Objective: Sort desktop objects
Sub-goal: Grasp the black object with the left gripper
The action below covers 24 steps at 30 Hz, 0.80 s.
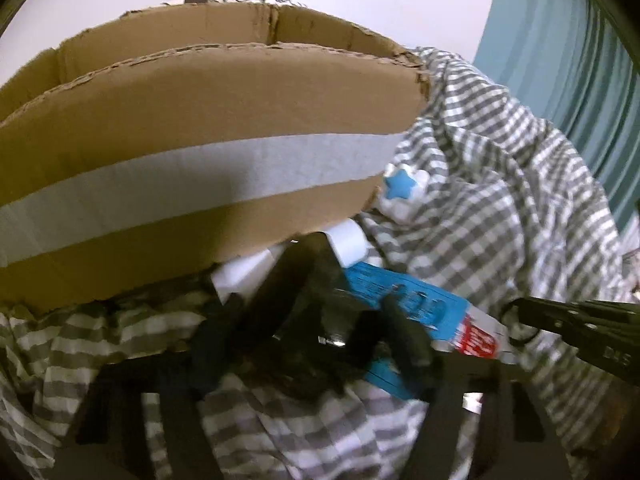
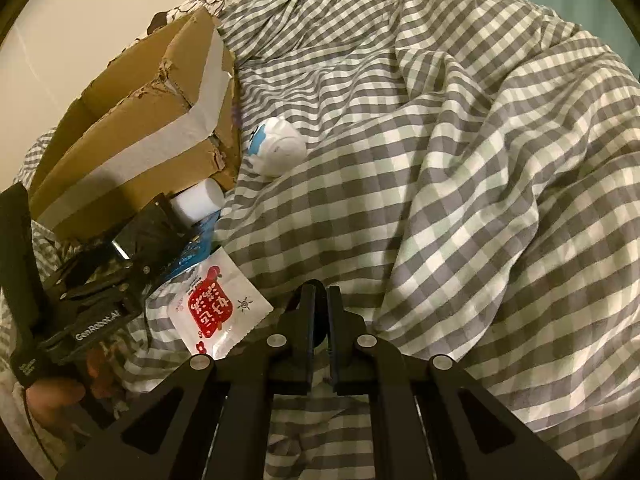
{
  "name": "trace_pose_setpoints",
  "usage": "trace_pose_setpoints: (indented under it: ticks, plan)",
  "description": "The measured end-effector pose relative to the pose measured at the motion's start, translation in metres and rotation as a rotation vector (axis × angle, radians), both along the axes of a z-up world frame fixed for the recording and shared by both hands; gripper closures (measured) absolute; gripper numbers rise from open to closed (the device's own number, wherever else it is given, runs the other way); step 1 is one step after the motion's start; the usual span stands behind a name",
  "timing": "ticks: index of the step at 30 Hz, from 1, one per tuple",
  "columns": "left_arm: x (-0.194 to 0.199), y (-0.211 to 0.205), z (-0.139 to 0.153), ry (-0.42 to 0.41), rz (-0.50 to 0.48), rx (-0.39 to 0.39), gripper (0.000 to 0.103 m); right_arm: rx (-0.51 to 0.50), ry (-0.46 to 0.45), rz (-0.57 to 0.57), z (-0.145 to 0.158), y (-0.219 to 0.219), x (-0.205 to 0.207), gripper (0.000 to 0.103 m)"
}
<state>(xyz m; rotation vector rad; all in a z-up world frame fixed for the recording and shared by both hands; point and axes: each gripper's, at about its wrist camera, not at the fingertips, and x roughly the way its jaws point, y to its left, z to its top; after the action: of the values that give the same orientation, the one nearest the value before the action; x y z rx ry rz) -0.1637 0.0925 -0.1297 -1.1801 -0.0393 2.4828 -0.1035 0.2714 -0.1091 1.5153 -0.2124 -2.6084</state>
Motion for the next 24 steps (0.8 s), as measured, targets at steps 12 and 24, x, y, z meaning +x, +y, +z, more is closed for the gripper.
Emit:
trace_pose_setpoints:
  ticks: [12,24]
  plan:
    - [0.032,-0.021,0.026,0.017,0.024,0.015,0.036,-0.015,0.047,-0.007,0.014,0.000,0.013,0.098]
    - [0.065,-0.050,0.055,0.018,0.051,0.067,0.037,-0.025,0.086,0.017,0.040,-0.009,0.038,0.098]
